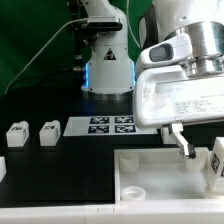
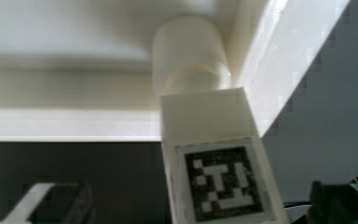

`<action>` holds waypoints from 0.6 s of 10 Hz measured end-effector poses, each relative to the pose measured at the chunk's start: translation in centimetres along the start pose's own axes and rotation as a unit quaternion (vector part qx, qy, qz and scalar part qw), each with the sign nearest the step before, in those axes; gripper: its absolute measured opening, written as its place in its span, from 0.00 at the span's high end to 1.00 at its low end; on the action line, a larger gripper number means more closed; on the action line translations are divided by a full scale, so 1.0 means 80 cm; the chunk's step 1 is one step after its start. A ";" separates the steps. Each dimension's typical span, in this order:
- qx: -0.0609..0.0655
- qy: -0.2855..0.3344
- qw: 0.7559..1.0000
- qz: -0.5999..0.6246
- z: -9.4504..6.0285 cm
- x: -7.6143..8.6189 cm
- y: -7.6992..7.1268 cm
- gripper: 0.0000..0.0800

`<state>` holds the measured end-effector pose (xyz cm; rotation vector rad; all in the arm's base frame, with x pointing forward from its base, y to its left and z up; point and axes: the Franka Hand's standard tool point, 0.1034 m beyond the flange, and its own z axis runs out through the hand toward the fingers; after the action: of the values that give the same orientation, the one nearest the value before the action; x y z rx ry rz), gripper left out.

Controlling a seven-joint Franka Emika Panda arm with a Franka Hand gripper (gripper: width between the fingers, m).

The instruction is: Assemble one leg

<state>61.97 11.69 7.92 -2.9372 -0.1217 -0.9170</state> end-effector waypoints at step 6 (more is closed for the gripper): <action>0.000 0.000 1.000 -0.011 0.000 0.000 0.000 0.19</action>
Offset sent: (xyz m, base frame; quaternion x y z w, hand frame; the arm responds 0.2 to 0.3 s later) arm 0.0000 0.0000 0.0000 0.0000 0.0000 0.0000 1.0000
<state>61.97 11.69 7.91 -2.9420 -0.1557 -0.9197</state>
